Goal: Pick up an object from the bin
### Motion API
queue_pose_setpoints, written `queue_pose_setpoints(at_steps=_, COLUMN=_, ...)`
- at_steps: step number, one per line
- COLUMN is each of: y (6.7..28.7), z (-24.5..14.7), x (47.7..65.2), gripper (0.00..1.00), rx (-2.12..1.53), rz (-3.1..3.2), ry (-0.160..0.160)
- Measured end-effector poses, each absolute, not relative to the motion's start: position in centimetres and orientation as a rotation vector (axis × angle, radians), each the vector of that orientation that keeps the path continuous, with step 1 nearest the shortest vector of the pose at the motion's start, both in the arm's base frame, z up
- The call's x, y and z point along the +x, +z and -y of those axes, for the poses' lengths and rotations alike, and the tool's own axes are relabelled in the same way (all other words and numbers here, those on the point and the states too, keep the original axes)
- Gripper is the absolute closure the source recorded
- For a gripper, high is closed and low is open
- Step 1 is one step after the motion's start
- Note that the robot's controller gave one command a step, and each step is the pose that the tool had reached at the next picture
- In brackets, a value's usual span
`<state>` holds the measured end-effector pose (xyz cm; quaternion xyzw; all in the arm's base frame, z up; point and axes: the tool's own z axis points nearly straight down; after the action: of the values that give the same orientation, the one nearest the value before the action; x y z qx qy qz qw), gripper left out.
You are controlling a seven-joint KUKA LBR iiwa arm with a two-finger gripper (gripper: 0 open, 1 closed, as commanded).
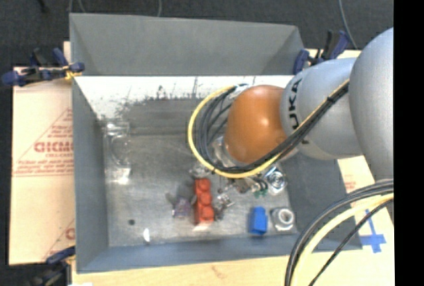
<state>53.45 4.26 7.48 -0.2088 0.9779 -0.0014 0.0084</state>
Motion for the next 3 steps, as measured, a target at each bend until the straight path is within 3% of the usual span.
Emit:
queue_pose_setpoints(at_steps=1, y=7.7, z=-4.2, x=53.6, gripper=1.00, rx=-0.649, rz=-3.053, ry=-0.004)
queue_pose_setpoints(at_steps=2, y=21.6, z=2.2, x=47.5, gripper=1.00, rx=-0.962, rz=-2.982, ry=-0.006)
queue_pose_setpoints(at_steps=3, y=21.2, z=2.0, x=47.4, gripper=0.00, rx=-0.966, rz=-2.987, ry=0.001)
